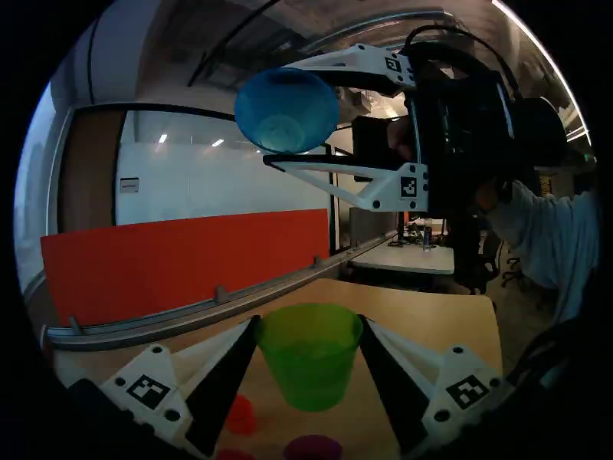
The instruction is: Pour water
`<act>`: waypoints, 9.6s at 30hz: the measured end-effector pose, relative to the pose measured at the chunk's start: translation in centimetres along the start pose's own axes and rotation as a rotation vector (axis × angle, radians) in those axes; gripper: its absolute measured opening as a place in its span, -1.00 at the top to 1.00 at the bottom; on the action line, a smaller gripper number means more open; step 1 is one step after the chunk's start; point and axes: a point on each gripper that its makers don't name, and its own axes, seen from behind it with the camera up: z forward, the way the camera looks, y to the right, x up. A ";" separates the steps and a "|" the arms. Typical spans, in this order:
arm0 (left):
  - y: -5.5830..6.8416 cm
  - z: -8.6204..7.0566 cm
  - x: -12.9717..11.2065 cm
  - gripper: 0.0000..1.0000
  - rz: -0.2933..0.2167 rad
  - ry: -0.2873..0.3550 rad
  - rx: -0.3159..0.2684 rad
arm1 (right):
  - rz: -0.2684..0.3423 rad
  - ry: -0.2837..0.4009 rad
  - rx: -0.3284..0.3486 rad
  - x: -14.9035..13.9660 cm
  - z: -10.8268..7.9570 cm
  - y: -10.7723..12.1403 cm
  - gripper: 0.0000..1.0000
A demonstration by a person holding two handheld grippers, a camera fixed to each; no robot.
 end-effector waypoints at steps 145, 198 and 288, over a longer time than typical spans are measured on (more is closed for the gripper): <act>-3.7 -10.7 -14.1 -0.80 -0.030 -0.373 0.122 | 1.565 -0.232 0.421 -4.8 -8.8 -23.3 -0.80; 0.1 -11.5 -23.1 -0.80 -0.036 -0.556 0.040 | 1.535 -0.375 0.598 -4.3 -10.1 -33.7 -0.82; -0.4 -17.3 -22.9 -1.00 -0.031 -0.606 0.116 | 1.456 -0.547 0.646 -4.2 -17.2 -42.7 -0.99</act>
